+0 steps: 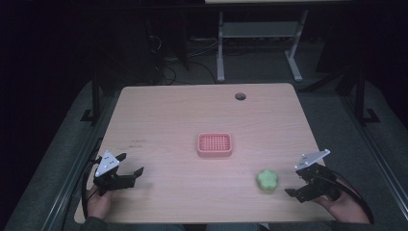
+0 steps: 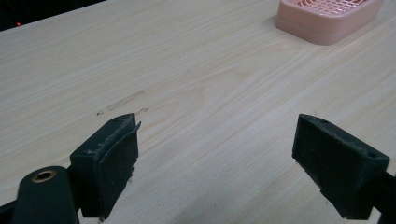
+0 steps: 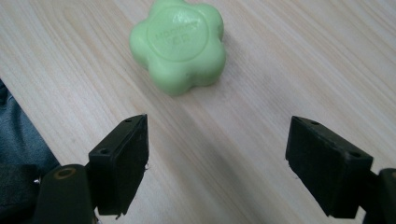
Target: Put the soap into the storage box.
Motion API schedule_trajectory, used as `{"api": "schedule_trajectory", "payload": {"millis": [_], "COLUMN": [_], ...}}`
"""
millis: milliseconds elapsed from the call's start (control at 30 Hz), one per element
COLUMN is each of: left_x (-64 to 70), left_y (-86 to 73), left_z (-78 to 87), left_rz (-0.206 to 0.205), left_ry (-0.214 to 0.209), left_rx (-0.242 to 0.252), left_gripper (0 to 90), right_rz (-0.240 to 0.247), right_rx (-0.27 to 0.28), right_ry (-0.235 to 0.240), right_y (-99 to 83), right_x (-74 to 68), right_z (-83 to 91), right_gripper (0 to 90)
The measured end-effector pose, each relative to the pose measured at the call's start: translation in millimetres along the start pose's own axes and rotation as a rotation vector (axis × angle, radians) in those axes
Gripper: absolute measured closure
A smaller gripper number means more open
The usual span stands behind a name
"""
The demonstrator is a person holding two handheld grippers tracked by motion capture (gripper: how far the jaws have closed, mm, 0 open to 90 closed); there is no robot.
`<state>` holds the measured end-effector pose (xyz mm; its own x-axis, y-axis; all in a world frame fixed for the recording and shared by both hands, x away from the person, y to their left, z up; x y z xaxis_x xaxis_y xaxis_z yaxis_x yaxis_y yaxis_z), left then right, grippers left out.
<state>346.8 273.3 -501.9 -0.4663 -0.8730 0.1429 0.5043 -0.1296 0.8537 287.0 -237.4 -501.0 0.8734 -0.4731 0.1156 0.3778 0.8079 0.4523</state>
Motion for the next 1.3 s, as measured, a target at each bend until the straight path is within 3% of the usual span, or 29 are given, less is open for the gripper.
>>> {"api": "schedule_trajectory", "payload": {"millis": [767, 1300], "left_x": [-1.4, -2.3], "left_y": [3.1, 4.0], "left_z": [1.4, 2.7], "left_rz": [-0.023, -0.014], "left_ry": [0.007, -0.001], "left_rx": [0.005, 0.008], "left_gripper": [14.1, 14.1], "right_rz": [0.051, 0.071], "right_rx": [-0.047, -0.074], "right_ry": [0.028, 0.056], "right_y": [24.9, 44.5], "right_x": [1.9, 2.0], "right_z": [-15.9, -23.1], "right_gripper": [20.4, 19.3]}}
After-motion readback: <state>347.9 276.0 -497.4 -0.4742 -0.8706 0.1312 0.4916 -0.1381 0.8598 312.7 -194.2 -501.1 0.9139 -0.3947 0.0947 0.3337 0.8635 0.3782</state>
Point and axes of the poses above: each handheld gripper's, and its own axes: z roughly backward along the jaws, y roughly out of its top, x roughly to its right, the point moved 10 cm from there along -z, roughly forward along the jaws, and after that the axes turned 15 degrees about z, right-handed, at the moved point
